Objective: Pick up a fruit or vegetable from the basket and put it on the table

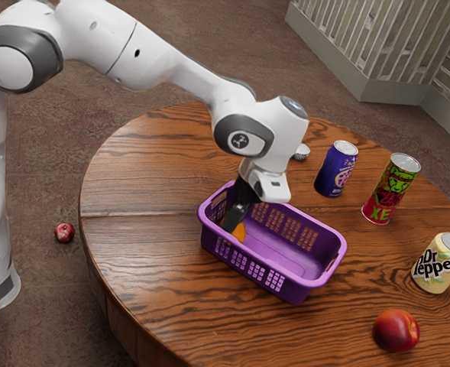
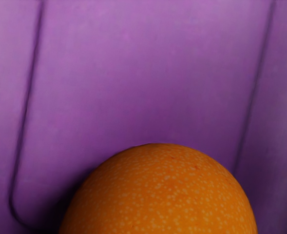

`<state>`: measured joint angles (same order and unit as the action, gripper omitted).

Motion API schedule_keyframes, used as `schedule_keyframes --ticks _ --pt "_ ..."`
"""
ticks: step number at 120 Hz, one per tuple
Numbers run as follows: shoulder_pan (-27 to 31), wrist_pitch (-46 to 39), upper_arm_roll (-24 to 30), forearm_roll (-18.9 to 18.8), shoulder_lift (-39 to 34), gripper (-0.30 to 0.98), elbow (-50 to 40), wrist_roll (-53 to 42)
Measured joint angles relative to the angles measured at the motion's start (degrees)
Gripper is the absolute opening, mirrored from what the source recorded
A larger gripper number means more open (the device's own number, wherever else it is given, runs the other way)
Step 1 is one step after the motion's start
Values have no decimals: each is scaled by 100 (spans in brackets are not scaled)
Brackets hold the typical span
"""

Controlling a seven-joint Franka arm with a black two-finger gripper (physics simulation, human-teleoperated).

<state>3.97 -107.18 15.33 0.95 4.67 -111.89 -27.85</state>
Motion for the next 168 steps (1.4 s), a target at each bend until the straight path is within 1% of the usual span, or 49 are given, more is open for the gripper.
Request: schedule_keyframes --ticks 19,25,30,37,46,63,79,94,105,114,135,148,156,158,163,168 --pt "0 -60 150 -42 -21 36 -8 142" --pt "11 -68 168 -62 -49 30 -8 213" --pt "14 -74 175 -74 -65 28 -4 277" --pt "2 -70 175 -77 -108 31 -1 363" --pt "-12 -30 168 -74 -188 26 0 480" --pt "25 90 165 -87 -455 23 27 669" --pt "-23 273 83 -97 -706 22 174 809" --pt "-133 528 -123 -100 -928 22 423 907" --pt "-172 789 -507 -138 -996 21 724 965" --pt "-57 1001 -817 -213 -1028 20 945 1007" --pt "0 1371 -1574 -369 -1030 22 1122 1083" --pt "46 1507 -1945 -452 -1014 22 1147 1121" --pt "110 1564 -2044 -518 -998 21 1181 1141" --pt "114 1578 -2056 -537 -994 22 1194 1145" --pt "105 1613 -2074 -573 -988 33 1221 1155" --pt "83 1651 -2080 -593 -985 41 1239 1163"
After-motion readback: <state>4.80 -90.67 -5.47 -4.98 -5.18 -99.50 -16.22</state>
